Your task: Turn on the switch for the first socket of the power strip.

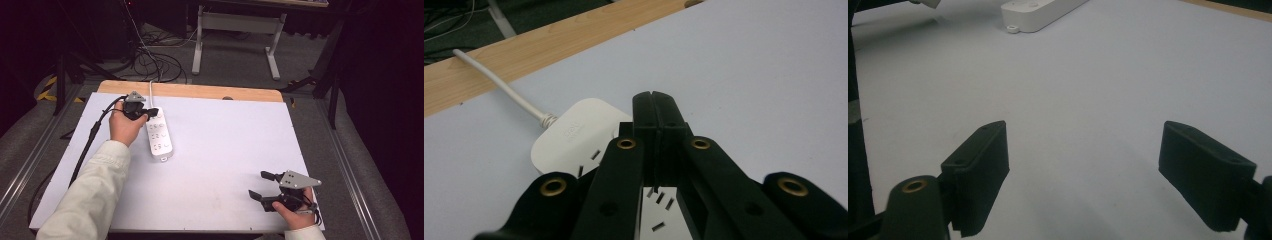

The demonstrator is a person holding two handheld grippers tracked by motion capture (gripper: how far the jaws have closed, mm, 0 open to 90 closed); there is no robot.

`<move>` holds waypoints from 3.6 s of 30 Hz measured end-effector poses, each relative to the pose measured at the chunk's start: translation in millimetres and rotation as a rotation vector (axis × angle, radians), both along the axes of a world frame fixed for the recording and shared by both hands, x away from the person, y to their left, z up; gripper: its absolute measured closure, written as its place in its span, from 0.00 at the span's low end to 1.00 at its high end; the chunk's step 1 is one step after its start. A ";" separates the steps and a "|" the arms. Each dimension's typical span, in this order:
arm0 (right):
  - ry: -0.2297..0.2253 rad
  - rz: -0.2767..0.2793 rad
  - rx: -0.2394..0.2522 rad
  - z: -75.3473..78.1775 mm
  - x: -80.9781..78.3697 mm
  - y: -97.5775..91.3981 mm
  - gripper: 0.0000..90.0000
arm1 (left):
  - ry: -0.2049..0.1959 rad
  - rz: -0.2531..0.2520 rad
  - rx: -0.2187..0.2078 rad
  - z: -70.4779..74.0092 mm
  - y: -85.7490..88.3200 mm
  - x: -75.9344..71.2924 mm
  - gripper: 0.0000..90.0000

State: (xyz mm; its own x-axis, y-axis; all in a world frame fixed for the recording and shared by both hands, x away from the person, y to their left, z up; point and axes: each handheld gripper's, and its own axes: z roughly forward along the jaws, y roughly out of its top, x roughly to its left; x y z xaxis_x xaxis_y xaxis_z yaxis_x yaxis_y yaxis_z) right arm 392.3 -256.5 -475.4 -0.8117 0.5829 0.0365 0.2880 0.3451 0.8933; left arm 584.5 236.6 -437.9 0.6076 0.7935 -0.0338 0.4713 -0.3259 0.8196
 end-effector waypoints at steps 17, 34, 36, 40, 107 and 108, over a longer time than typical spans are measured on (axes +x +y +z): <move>0.006 0.000 0.000 -1.3 0.4 -0.2 0.23 | 0.006 0.030 0.020 -20.6 -4.1 11.2 1.00; 0.012 0.003 -0.001 -2.8 1.4 -0.5 0.22 | 0.010 0.043 0.029 -31.2 -4.7 16.3 0.99; 0.012 0.004 0.000 -2.8 1.5 -0.3 0.22 | 0.015 0.041 0.016 -31.8 -5.9 16.4 0.99; 0.013 0.005 -0.001 -2.9 1.4 -0.2 0.22 | 0.003 0.044 0.016 -32.6 -6.6 17.4 0.99; 0.010 0.010 0.022 -1.5 -2.1 -3.0 0.22 | -0.006 0.133 0.074 -34.9 -20.4 12.7 1.00; 0.010 0.010 0.022 -1.5 -2.1 -3.0 0.22 | -0.006 0.131 0.073 -34.9 -20.2 12.7 1.00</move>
State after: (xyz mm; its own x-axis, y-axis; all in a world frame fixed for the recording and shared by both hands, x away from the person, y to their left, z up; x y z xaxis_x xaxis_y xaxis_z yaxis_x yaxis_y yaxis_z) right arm 390.2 -259.5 -476.9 -0.8168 0.5741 0.0573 0.2939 0.3285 0.8976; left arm 597.2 216.4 -472.9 0.4990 0.8661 0.0304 0.5088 -0.3212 0.7987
